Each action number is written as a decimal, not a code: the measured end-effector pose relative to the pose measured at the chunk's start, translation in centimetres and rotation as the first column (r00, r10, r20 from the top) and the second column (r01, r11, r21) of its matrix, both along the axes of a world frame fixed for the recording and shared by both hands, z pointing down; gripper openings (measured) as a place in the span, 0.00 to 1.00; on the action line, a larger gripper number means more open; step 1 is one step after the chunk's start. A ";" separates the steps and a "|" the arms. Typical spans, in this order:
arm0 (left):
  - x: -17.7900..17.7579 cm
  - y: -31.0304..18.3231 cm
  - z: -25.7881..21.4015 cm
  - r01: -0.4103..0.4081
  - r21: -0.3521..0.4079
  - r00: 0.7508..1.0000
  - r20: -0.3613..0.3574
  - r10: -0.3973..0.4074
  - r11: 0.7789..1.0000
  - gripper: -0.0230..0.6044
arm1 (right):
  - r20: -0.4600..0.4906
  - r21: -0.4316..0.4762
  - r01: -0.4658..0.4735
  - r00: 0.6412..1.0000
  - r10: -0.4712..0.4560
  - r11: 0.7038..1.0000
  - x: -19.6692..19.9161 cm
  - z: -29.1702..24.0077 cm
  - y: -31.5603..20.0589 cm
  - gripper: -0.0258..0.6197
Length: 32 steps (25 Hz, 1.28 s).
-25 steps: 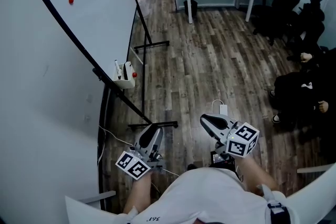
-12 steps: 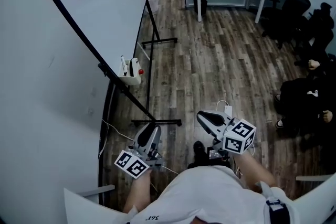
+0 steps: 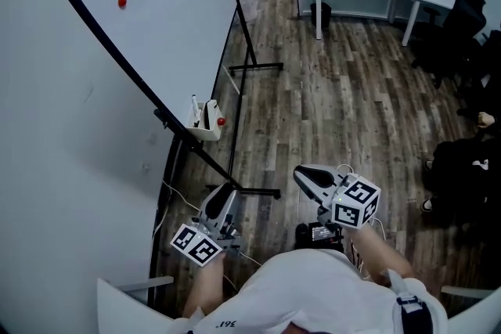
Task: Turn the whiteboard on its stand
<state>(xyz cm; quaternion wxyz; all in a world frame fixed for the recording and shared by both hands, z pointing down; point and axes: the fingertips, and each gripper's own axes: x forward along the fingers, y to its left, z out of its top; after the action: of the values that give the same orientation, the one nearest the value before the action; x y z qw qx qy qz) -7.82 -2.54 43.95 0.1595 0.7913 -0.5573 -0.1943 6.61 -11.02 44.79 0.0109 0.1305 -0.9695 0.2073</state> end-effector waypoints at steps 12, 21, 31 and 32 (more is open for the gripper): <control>-1.1 -6.2 -0.1 0.064 -0.011 0.998 0.000 -0.064 0.998 0.21 | -0.016 0.001 0.076 0.997 -0.076 0.997 -1.8 0.1 -7.1 0.09; -1.2 -7.9 0.2 0.107 -0.039 0.994 0.009 -0.107 0.993 0.21 | 0.001 -0.018 0.106 0.994 -0.106 0.994 -2.2 0.7 -9.5 0.09; -2.8 -8.8 0.3 0.135 -0.049 0.991 0.030 -0.134 0.990 0.21 | 0.005 -0.035 0.114 0.993 -0.114 0.993 -2.9 1.2 -10.3 0.09; -3.1 -8.8 0.4 0.134 -0.047 0.991 0.029 -0.133 0.990 0.21 | 0.001 -0.034 0.113 0.994 -0.113 0.993 -3.2 1.4 -10.3 0.09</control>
<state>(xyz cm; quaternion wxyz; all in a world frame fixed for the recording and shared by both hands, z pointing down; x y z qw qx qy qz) -10.92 -11.38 44.34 0.1583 0.7507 -0.6156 -0.1804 3.39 -21.28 46.14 0.0250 0.0755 -0.9716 0.2228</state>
